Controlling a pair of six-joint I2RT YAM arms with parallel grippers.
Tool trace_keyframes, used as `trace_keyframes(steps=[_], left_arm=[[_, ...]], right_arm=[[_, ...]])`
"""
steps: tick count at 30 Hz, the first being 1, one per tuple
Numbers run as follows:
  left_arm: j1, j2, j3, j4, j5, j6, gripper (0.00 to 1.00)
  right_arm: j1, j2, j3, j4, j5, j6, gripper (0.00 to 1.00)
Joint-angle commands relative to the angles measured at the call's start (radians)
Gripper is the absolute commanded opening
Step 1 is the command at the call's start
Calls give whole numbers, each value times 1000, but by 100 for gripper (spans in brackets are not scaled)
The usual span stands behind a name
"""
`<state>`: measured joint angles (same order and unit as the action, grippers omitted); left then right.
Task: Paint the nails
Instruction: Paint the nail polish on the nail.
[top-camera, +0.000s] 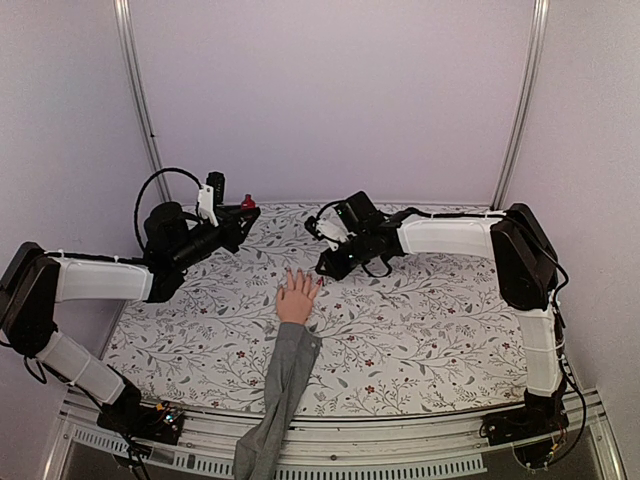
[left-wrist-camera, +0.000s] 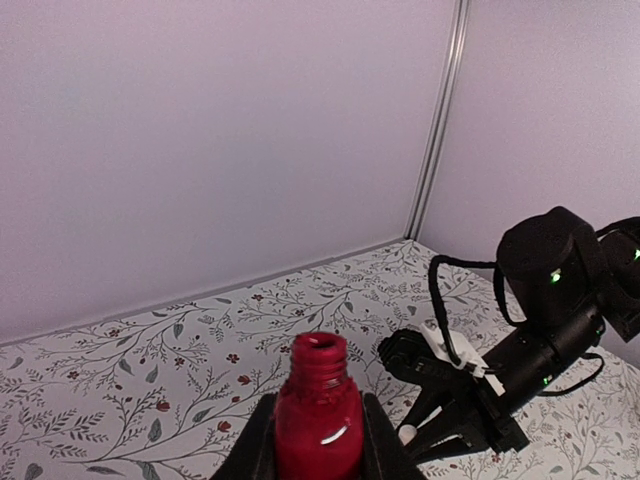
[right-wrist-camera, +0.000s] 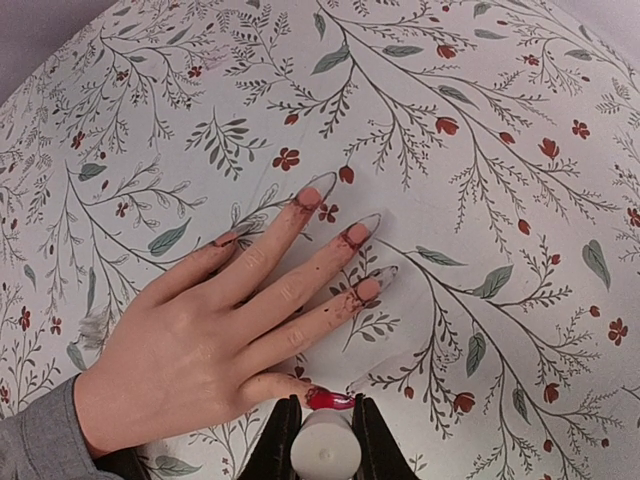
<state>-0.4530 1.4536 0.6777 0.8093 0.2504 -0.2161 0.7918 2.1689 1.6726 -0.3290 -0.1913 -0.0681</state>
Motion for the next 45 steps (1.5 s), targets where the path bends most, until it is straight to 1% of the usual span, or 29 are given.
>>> trace_keyframes(steps=[1, 45], left_arm=[[13, -7, -4, 28, -6, 12, 0], [13, -13, -10, 28, -12, 16, 0]], right_arm=[[4, 24, 32, 25, 25, -8, 0], [3, 28, 36, 51, 46, -13, 0]])
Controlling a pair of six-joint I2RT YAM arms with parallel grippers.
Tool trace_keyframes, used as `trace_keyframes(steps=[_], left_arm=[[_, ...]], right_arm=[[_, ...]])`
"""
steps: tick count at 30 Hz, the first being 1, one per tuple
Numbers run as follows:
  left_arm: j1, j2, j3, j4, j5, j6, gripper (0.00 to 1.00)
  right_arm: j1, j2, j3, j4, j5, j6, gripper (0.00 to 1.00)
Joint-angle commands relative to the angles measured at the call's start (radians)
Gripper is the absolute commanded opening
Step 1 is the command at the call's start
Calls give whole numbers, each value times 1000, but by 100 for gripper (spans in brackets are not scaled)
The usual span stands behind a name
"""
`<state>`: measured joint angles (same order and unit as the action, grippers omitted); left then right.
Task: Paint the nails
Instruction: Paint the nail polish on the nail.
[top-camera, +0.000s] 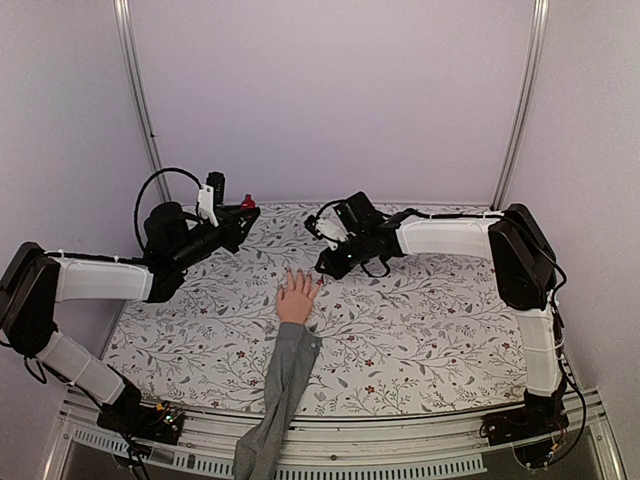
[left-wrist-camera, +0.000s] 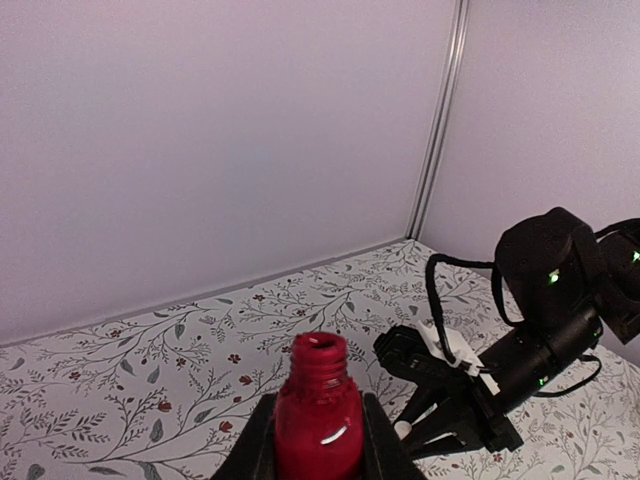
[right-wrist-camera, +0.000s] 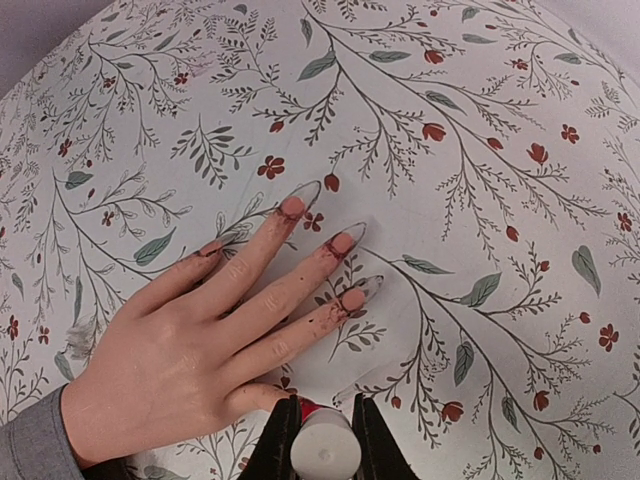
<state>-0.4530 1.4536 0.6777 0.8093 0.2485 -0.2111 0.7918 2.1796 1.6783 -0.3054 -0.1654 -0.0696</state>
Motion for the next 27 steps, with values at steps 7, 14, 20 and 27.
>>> trace_keyframes(steps=[7, 14, 20, 27], left_arm=[[14, -15, -13, 28, -13, 13, 0], [13, -12, -12, 28, -14, 12, 0], [13, -11, -13, 28, -13, 12, 0], [14, -12, -11, 30, -14, 12, 0]], right_arm=[[3, 20, 32, 32, 29, -12, 0], [3, 11, 27, 37, 14, -10, 0], [3, -16, -2, 56, 2, -9, 0], [3, -37, -20, 66, 33, -9, 0]])
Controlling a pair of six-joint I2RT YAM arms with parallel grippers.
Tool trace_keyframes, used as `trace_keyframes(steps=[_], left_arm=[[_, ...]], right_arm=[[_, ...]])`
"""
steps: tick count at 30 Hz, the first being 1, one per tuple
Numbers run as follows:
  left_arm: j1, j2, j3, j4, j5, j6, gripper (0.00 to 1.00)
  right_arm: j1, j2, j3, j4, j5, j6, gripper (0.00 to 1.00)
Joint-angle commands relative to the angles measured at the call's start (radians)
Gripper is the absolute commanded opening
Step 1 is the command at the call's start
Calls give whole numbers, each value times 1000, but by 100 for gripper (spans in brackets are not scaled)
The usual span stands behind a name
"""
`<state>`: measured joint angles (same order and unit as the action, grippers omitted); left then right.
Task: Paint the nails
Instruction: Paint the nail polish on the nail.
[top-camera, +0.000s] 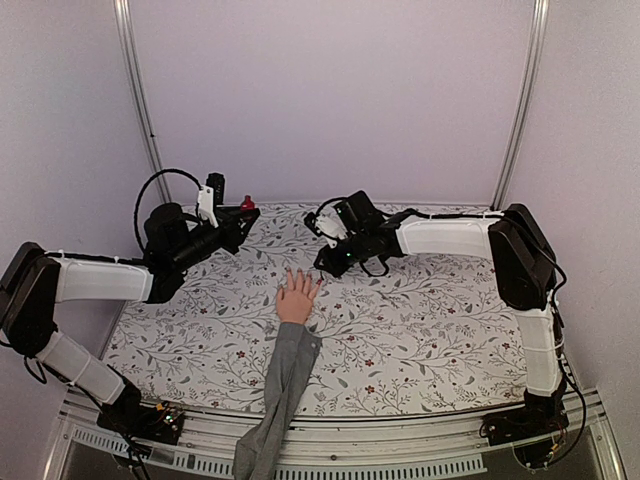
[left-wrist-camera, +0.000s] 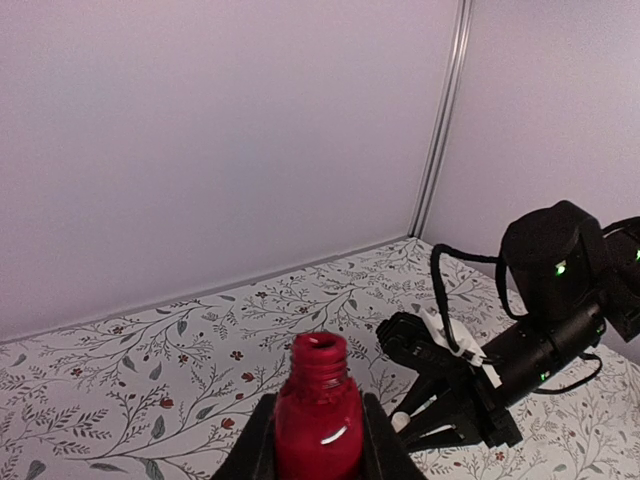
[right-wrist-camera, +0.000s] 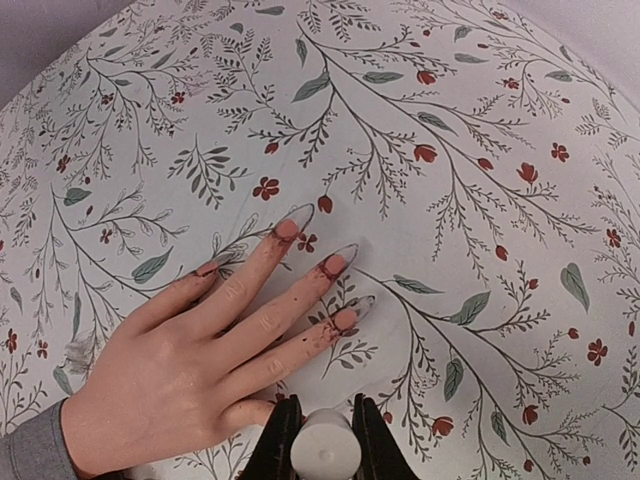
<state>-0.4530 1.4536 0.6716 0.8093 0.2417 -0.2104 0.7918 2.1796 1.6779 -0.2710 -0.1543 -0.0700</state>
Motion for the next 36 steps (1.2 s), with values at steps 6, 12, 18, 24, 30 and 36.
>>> trace_keyframes(steps=[6, 12, 18, 24, 30, 36], left_arm=[[13, -12, -6, 30, -6, 10, 0], [14, -13, -5, 30, -7, 11, 0], [14, -13, -4, 29, -7, 9, 0], [13, -12, -3, 29, -5, 10, 0], [13, -12, -2, 31, -3, 9, 0], [13, -14, -3, 29, -5, 12, 0]], right_arm=[[3, -59, -36, 44, 30, -8, 0], [3, -84, -52, 62, 61, -11, 0], [1, -97, -57, 68, 99, -17, 0], [0, -134, -88, 98, 9, -19, 0], [0, -123, -88, 98, -79, -14, 0], [-1, -84, -87, 103, -77, -2, 0]])
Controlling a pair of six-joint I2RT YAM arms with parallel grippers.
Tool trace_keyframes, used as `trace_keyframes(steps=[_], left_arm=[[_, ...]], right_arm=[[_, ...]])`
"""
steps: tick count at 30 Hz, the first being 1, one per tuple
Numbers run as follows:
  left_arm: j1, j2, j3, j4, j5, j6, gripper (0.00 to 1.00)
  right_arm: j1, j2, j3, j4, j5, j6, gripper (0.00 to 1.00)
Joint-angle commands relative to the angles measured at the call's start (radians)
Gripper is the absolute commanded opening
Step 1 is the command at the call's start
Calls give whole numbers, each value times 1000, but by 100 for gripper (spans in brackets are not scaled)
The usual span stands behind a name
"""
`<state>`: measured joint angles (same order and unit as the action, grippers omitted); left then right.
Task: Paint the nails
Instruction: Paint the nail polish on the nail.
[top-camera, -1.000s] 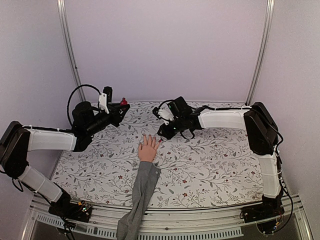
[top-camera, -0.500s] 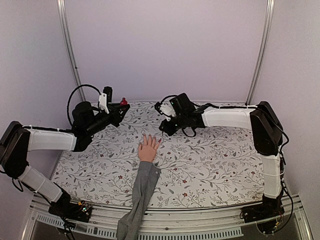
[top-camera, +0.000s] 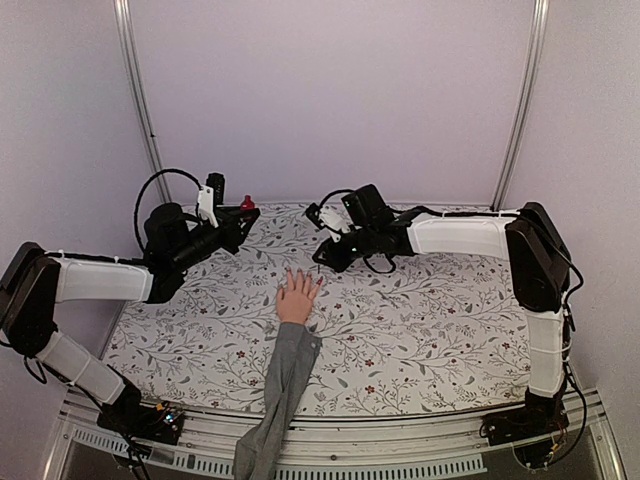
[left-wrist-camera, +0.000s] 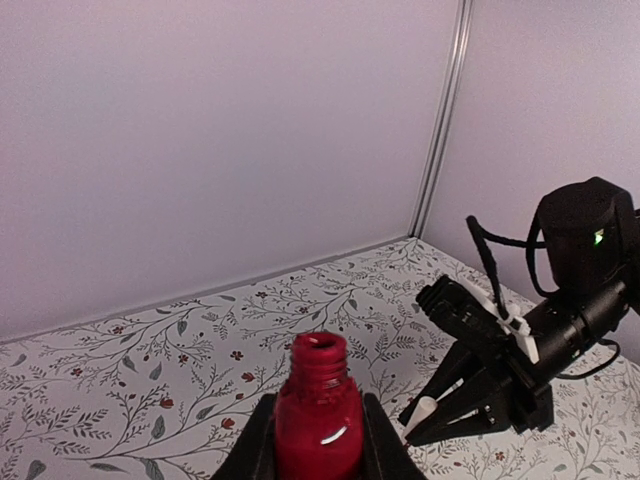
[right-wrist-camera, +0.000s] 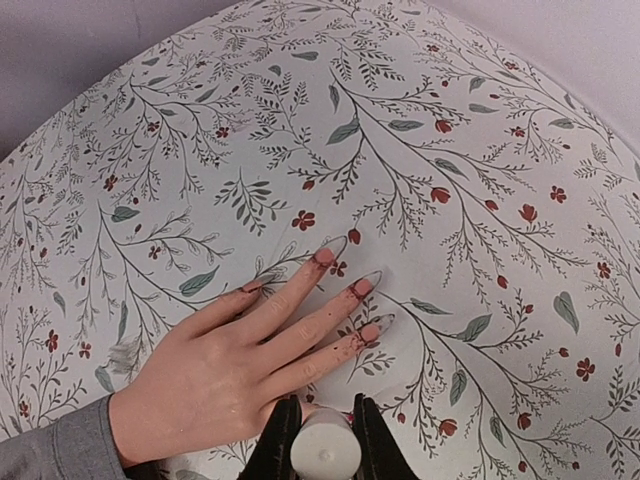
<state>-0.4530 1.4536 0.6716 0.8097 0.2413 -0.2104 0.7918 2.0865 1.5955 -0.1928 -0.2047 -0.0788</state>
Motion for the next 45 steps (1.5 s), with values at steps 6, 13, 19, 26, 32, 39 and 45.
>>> trace_keyframes(steps=[6, 13, 19, 26, 32, 39, 45], left_arm=[[13, -11, 0, 31, -3, 12, 0], [14, -11, -1, 31, -3, 13, 0], [13, -12, -3, 30, -5, 13, 0], [13, -15, -4, 28, -6, 14, 0], [14, -13, -4, 28, -6, 13, 0], [14, -15, -7, 29, -9, 15, 0], [14, -16, -9, 29, -9, 17, 0]], right_arm=[[-16, 19, -9, 45, -33, 23, 0], [-29, 40, -2, 46, -60, 43, 0], [-31, 51, 0, 41, -67, 45, 0], [-31, 67, 6, 36, -63, 47, 0], [-34, 77, 8, 31, -51, 50, 0], [-38, 81, 11, 33, -28, 52, 0], [-42, 81, 12, 27, -7, 48, 0]])
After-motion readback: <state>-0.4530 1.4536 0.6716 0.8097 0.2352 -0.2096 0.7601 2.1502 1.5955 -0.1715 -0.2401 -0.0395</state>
